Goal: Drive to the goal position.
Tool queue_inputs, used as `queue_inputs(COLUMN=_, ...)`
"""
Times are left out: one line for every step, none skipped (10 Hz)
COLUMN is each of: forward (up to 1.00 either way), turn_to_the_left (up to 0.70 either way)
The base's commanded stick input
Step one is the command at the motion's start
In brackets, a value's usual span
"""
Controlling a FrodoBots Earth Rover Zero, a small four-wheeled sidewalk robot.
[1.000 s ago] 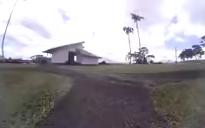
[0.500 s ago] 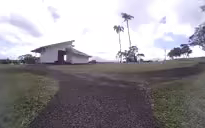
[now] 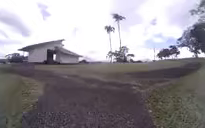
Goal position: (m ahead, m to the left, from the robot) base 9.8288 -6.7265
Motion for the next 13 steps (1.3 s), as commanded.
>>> queue_inputs(forward=0.50, turn_to_the_left=0.50)
queue_inputs(forward=0.50, turn_to_the_left=0.50)
queue_inputs(forward=0.50, turn_to_the_left=0.50)
queue_inputs(forward=0.50, turn_to_the_left=0.50)
queue_inputs(forward=0.50, turn_to_the_left=0.50)
queue_inputs(forward=0.50, turn_to_the_left=0.50)
queue_inputs(forward=0.50, turn_to_the_left=0.50)
queue_inputs(forward=0.50, turn_to_the_left=0.50)
queue_inputs(forward=0.50, turn_to_the_left=0.50)
queue_inputs(forward=0.50, turn_to_the_left=0.50)
queue_inputs(forward=0.50, turn_to_the_left=0.50)
queue_inputs(forward=0.50, turn_to_the_left=0.50)
queue_inputs(forward=0.50, turn_to_the_left=0.50)
